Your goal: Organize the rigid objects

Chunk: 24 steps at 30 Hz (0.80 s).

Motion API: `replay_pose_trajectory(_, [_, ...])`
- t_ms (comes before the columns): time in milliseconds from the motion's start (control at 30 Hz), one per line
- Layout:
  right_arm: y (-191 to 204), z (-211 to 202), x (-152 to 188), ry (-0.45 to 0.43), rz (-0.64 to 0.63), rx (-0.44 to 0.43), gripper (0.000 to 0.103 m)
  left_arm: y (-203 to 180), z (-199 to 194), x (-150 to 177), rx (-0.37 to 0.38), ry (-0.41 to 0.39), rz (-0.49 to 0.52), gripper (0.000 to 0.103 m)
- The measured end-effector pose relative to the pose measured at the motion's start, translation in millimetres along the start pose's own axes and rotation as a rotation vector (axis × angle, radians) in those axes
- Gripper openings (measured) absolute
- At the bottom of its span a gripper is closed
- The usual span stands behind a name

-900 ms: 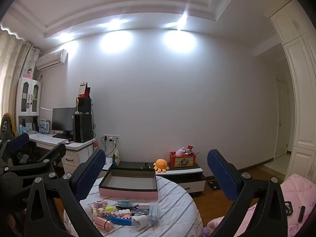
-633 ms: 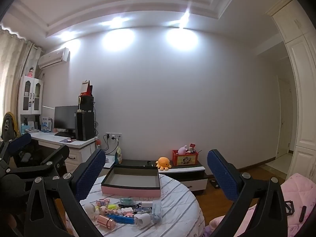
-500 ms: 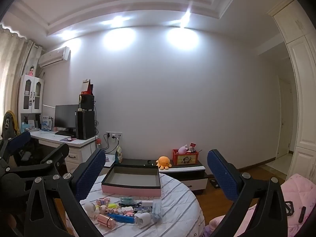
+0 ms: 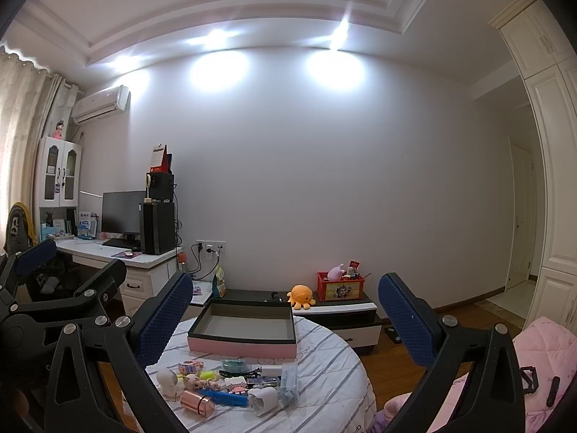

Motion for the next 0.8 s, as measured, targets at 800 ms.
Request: replay_pose_trajectory(800, [0.4,0.5,1.9,0.007,0.001,-0.001,0.103,3.2,-2.2,1.8,-0.002,0.007,0.003,0.103])
Point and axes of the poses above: each gripper's, at about its wrist camera, not at the fingertips, and z roughly the way its jaws point, y to its left, x to its underside, the point moved 5 cm from there along z, roughly the way its jaws point, and after that the axes turned 2 degrees about -z, right-handed, at the moved point
